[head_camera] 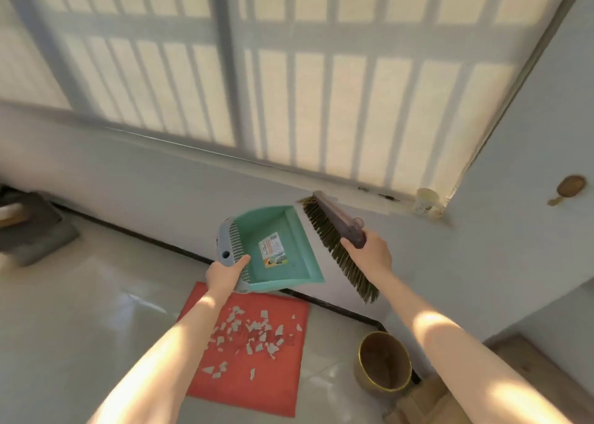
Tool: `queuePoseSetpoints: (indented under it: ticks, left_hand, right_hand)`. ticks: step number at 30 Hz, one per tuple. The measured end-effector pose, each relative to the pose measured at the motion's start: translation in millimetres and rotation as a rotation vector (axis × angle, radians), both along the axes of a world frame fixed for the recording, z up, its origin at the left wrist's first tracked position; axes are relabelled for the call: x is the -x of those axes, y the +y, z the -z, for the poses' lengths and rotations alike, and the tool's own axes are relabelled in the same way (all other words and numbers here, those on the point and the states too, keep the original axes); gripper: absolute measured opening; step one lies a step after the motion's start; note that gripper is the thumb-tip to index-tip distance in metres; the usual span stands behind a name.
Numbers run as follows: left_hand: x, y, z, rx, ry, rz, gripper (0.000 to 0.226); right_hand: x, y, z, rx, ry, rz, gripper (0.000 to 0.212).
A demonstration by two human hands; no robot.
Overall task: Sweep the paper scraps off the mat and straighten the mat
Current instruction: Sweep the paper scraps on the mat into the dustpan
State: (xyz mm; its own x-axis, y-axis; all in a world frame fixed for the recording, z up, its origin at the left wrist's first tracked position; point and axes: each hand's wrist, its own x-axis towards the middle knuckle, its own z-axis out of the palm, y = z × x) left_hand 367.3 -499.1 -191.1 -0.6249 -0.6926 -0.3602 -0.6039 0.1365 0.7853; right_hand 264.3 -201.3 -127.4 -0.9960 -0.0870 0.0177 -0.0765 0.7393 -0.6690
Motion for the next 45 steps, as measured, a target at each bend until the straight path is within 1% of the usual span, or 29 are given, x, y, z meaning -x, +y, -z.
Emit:
queuePoseSetpoints:
  ticks: [1,4,7,10,12,15,16,20,23,29,31,35,39,42,45]
  left_hand:
    - [-16.0,-17.1,1.4,0.009,-0.005,-0.023,0.052]
    - [-59.3,-73.1,11.8,-0.007,-0.025,-0.085,0.061]
    - [-96.0,-123.1,15.3,0.011,-0.11,-0.114,0.054]
    - [-127.4,-171.7,15.8,0.035,-0.175,-0.139,0.059]
    - [-146.1,-206.0,20.8,0.059,-0.169,-0.126,0.064]
    - [-171.7,-255.9,25.2,0.076,-0.126,-0.068,0.047]
    - [-178.7,-271.4,26.5,0.076,-0.128,-0.049,0.045]
    - [-209.6,-316.2,29.2,0.075,-0.149,0.021,0.05]
    - [-226.4,-334.5,28.9,0.061,-0.153,0.085,0.042]
    - [-241.1,-347.3,44.8,-0.015,-0.177,0.039,0.041]
    - [-244.5,-349.3,53.8,-0.024,-0.176,0.034,0.043]
    - [-246.1,-357.9,81.5,-0.054,-0.202,0.001,0.049]
    - [-241.7,-376.1,115.7,-0.009,-0.228,0.01,0.048]
    - [-240.0,-393.0,142.9,0.018,-0.25,0.022,0.046]
    - [-237.2,-411.1,165.0,0.018,-0.31,0.042,0.052]
  right_hand:
    - [-9.3,-18.5,5.9,-0.001,-0.012,-0.022,0.044]
    - [-41.3,-72.3,18.5,0.056,-0.055,-0.1,0.036]
    - [-71.6,-125.7,31.5,0.095,-0.091,-0.15,0.031]
    - [-102.9,-179.3,45.8,0.123,-0.1,-0.153,0.03]
    - [-126.7,-214.6,54.8,0.162,-0.108,-0.136,0.026]
    - [-164.3,-266.9,67.9,0.215,-0.151,-0.066,0.021]
    - [-175.5,-283.5,71.9,0.218,-0.177,-0.041,0.02]
    - [-216.5,-333.3,85.6,0.22,-0.27,0.061,0.024]
    - [-240.1,-354.0,91.0,0.277,-0.262,0.084,0.026]
    - [-256.7,-374.0,102.0,0.277,-0.31,0.125,0.022]
    - [-256.0,-379.0,111.1,0.245,-0.368,0.145,0.027]
    - [-251.4,-383.2,132.6,0.16,-0.473,0.202,0.046]
    - [-242.0,-384.1,165.8,0.125,-0.451,0.196,0.049]
    - [-240.8,-385.8,189.1,0.153,-0.466,0.268,0.054]
    - [-244.6,-389.4,207.5,0.147,-0.504,0.358,0.06]
